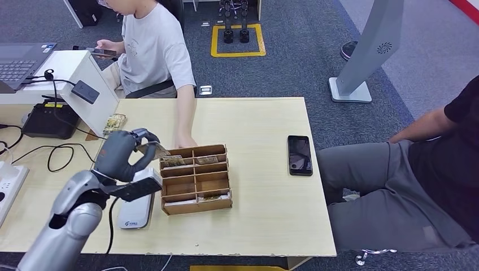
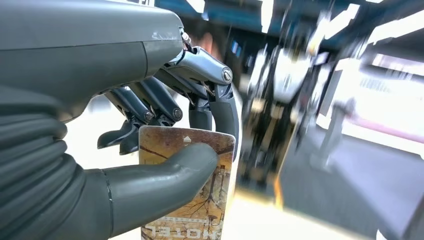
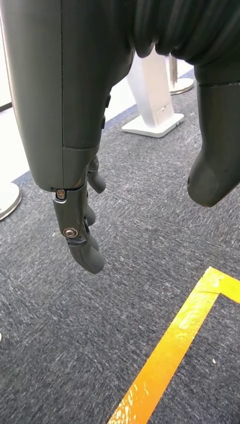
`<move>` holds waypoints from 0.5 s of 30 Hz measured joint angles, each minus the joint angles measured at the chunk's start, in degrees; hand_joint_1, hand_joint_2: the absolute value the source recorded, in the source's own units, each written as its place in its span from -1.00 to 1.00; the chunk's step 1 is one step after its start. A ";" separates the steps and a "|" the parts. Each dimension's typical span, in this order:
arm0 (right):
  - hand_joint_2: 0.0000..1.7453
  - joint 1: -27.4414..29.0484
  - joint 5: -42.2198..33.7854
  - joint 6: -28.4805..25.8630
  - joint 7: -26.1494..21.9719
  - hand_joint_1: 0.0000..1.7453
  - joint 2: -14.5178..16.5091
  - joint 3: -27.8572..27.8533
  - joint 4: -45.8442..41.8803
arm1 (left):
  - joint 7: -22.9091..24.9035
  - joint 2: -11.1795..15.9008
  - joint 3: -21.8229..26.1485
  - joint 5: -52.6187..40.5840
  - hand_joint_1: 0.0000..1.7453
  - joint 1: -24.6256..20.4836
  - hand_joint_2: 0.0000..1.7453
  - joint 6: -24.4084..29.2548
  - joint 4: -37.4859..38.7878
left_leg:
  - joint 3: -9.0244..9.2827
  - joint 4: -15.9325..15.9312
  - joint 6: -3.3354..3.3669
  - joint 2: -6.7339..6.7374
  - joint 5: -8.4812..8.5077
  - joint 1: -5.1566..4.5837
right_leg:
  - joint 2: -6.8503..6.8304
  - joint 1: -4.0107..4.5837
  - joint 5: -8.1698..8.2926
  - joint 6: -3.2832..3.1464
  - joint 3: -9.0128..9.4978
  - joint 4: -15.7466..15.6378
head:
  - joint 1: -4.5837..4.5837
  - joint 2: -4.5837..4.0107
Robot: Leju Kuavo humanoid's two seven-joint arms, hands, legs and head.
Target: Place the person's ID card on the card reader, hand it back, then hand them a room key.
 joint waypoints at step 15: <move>1.00 -0.20 0.87 0.22 0.38 -1.00 0.02 -0.26 -0.01 | 8.88 5.29 5.50 -15.18 1.00 -11.07 1.00 7.83 -5.30 | -0.09 0.02 0.02 0.04 0.02 -0.04 | 0.06 -0.01 0.03 0.02 -0.15 -0.01 | 0.01 -0.01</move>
